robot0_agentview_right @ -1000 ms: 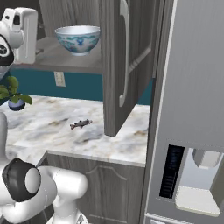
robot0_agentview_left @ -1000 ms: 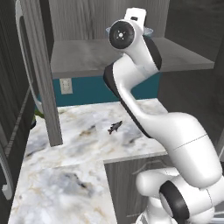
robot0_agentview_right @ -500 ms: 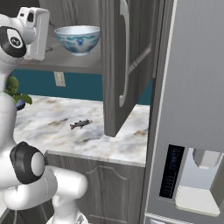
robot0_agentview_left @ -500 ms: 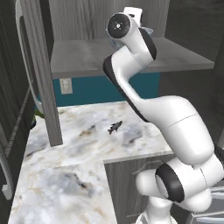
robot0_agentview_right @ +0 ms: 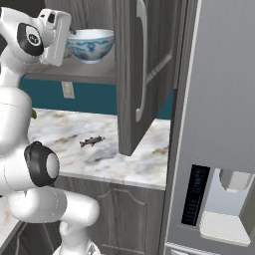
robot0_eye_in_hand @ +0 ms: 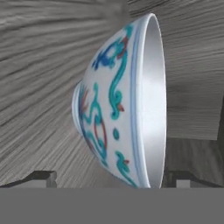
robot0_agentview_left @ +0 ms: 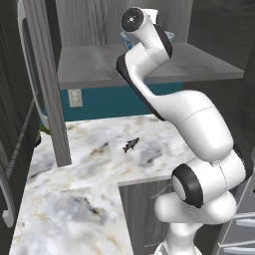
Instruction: Retrieve the bowl from the cabinet, then place the raw meat into the bowl to avoid contamination.
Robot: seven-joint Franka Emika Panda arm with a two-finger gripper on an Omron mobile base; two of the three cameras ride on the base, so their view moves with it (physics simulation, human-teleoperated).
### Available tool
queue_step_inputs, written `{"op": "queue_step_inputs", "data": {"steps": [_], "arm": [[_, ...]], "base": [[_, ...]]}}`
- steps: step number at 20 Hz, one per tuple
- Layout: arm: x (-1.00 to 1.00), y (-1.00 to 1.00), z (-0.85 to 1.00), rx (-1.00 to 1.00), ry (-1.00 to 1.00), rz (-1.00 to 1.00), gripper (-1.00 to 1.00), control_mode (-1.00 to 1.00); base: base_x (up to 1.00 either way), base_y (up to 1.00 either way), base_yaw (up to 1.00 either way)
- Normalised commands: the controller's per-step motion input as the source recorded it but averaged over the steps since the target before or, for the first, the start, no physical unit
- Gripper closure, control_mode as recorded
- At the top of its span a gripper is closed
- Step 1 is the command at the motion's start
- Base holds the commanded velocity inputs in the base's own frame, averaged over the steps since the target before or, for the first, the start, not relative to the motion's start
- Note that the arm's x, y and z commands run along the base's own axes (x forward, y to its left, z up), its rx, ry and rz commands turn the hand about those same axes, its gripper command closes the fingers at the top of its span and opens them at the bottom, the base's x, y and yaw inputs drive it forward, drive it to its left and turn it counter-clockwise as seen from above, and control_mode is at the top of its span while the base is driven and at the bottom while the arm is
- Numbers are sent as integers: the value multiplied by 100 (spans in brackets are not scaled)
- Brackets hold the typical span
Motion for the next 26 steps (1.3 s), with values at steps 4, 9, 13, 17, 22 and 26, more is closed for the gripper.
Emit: {"op": "queue_step_inputs", "data": {"steps": [4, 9, 13, 17, 22, 26], "arm": [[43, -7, -2, 0, 5, -1, -100, -100], [40, -6, -3, 0, 5, 0, -100, -100], [29, -2, -10, 0, 4, 0, -100, -100], [17, 0, -11, 0, 2, 0, 100, -100], [5, 0, -17, 0, 5, 0, 100, -100], [0, 0, -11, 0, 2, -2, 100, -100]], "base": [[0, 0, 0], [0, 0, 0], [0, 0, 0], [0, 0, 0], [0, 0, 0], [0, 0, 0]]}}
